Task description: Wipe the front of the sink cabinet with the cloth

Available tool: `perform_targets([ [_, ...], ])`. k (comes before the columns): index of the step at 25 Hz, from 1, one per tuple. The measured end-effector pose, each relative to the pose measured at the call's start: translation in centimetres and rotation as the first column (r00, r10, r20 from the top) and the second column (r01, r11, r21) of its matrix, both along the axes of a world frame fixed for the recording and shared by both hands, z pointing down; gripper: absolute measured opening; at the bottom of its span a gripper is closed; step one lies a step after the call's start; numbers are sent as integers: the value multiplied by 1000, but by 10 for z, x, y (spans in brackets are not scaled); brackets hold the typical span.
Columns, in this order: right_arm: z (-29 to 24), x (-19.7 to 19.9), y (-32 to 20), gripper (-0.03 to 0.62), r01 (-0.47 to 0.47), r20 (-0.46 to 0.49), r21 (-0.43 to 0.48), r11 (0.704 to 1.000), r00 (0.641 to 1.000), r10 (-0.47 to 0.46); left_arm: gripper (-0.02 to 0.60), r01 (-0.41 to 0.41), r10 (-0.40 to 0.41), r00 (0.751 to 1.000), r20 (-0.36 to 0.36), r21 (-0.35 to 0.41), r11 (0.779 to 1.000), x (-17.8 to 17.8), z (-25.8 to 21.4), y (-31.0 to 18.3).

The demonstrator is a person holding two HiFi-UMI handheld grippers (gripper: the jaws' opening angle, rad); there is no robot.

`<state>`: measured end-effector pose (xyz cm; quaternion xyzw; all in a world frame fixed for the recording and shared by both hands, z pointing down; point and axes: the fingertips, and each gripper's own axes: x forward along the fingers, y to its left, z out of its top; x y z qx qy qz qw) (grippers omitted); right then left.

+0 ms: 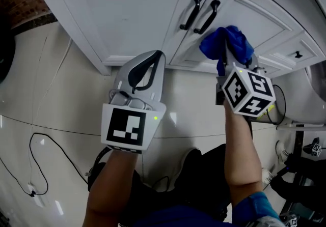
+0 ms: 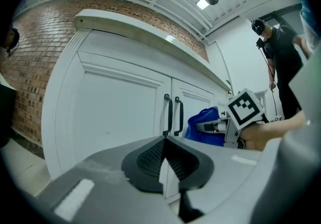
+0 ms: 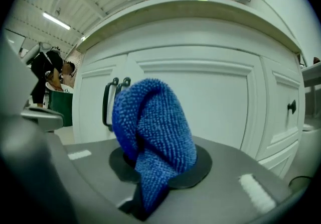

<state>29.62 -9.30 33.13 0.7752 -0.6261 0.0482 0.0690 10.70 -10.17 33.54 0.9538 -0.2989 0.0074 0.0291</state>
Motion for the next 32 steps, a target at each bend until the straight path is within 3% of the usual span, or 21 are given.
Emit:
perform_targets([
  [6,66,-2,2,67,34,37,-171,985,999,-29,2,-31,31,998,52,-15,999,18,22,3],
  [14,147,4,5,67,70,107,-358,931,994,-34,2,-44,48,995,82,-42,998,30,39,1],
  [19,198,8,4,67,106,170,-459,882,985,-29,2,-43,48,994,96,-55,998,31,47,-1],
  [25,236,19,6,66,130,287,-504,854,958,24,2,-55,65,990,124,-76,996,34,61,-1],
  [29,245,13,2,66,174,346,-495,851,938,10,2,-31,54,991,124,-181,983,32,91,-9],
  [32,243,14,10,66,187,331,-526,830,944,-3,2,-28,58,990,127,-229,973,34,102,-8],
])
